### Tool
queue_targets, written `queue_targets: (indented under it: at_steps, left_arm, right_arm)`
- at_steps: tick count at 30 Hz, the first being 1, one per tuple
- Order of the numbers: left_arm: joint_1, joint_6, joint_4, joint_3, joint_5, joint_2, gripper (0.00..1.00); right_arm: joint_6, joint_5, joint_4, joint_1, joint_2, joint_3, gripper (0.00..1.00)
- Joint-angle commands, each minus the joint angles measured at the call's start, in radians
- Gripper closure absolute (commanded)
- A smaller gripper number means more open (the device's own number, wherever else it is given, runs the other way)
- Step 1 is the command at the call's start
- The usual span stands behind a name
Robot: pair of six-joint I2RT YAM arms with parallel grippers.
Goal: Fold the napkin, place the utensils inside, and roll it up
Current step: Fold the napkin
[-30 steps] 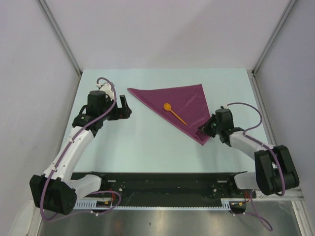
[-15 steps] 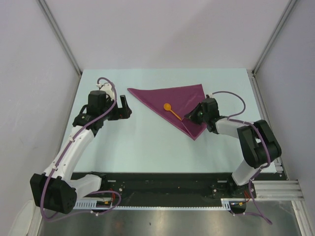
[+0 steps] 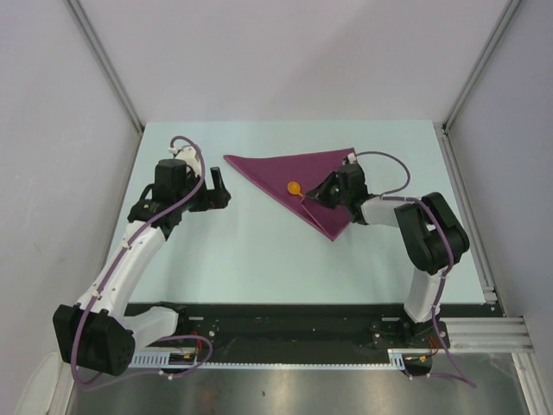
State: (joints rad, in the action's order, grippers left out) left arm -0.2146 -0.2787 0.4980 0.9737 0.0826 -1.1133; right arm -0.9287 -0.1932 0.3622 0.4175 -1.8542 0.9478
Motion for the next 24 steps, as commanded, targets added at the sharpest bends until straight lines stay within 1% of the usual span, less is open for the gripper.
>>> queue_targets:
  at_steps: [1, 13, 24]
  left_arm:
    - [0.007, 0.015, -0.006, -0.006, 0.0, -0.003, 0.0]
    - [0.007, 0.016, -0.006, -0.007, 0.0, 0.0, 0.0]
    - [0.007, 0.016, -0.006, -0.006, 0.0, 0.0, 0.0]
  right_arm:
    - [0.008, 0.001, 0.049, 0.01, -0.039, 0.081, 1.0]
    - [0.013, -0.012, 0.03, 0.033, -0.135, 0.222, 1.0]
    - [0.025, -0.006, 0.006, 0.046, -0.191, 0.284, 1.0]
